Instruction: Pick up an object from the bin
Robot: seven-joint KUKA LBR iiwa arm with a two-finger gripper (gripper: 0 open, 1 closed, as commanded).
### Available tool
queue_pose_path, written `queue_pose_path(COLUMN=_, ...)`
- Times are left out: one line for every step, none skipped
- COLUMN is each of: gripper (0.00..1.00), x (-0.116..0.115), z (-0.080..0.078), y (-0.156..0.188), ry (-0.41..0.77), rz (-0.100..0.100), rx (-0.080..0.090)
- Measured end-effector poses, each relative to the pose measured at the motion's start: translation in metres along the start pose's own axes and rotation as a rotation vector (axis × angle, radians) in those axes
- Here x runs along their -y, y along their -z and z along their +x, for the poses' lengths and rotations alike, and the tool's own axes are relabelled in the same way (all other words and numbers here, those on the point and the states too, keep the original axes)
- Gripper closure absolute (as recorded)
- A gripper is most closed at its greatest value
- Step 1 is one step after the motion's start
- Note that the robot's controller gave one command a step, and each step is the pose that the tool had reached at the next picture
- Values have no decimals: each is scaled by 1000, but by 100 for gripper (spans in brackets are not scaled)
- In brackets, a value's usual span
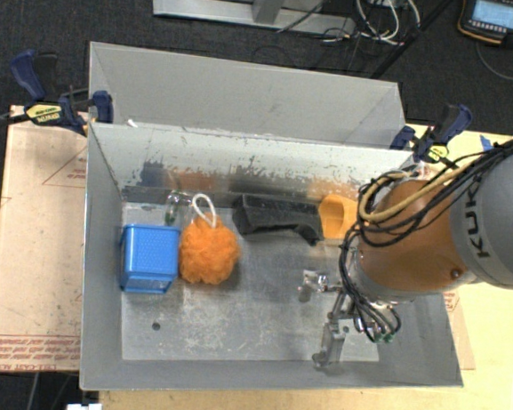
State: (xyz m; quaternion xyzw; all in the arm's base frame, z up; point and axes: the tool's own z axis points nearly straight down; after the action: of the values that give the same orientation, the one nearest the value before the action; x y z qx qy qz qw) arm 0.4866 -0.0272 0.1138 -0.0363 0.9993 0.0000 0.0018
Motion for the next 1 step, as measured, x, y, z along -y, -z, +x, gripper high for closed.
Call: queue_pose_path(gripper=0, x=7, z=0, y=-44, ry=35, rz=-1, rx=14)
